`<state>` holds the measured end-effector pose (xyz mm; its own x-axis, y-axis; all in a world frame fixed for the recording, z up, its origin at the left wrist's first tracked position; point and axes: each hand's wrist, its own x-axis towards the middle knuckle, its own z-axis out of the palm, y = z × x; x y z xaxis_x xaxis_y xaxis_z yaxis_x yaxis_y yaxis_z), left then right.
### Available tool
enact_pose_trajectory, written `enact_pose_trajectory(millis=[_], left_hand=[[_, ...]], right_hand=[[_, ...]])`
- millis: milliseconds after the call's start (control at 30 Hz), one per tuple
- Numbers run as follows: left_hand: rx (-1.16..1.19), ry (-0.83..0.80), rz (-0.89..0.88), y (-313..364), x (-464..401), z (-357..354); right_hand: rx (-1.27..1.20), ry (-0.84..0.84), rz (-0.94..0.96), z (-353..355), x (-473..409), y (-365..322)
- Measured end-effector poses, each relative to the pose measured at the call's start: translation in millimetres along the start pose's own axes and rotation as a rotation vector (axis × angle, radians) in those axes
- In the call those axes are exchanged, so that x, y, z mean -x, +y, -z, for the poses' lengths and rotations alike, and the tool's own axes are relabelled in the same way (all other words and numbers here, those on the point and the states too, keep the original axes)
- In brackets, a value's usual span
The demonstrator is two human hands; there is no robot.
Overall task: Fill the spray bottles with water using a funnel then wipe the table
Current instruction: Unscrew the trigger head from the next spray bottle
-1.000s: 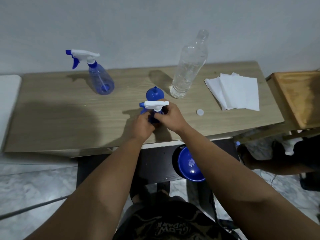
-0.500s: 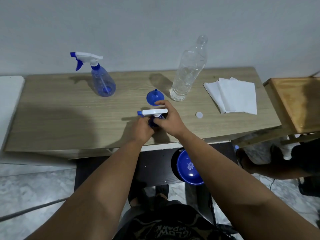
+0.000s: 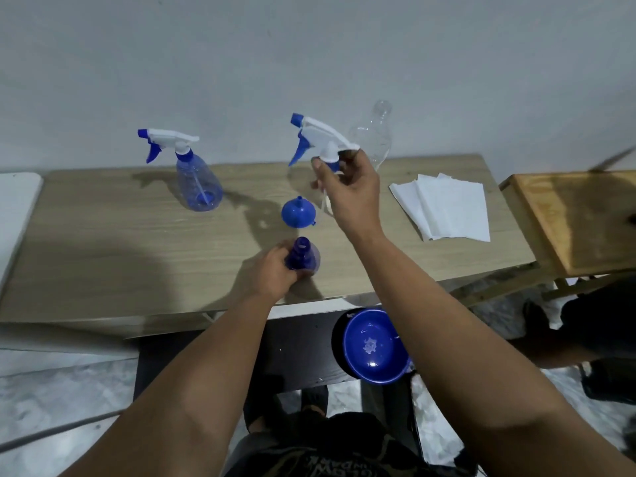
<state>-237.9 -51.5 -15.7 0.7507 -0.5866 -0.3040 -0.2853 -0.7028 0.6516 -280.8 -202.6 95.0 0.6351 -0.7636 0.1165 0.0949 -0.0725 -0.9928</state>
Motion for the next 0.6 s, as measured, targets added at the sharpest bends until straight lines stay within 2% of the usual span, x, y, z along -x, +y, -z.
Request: enact_pose_trajectory(millis=[100,233,433,600], left_hand=[[-0.008,0.004,0.011,-4.0,-1.8,-1.8],[0.058,-0.002,-0.041,-2.1,-0.3,0.5],[-0.042,0.024,-0.046,-5.9,6.2,6.7],[-0.018,0.016,-0.048,-5.9,4.6,6.3]], right_hand=[[0.173,-0.034,-0.08,16.0,-11.5,1.7],[0.442,-0.044,-0.289,45.3,3.8,50.7],[0.801,-0.162,-0.54,78.9,45.2,121.3],[0.93,-0.159,-0.531,83.4,61.3,145.1]])
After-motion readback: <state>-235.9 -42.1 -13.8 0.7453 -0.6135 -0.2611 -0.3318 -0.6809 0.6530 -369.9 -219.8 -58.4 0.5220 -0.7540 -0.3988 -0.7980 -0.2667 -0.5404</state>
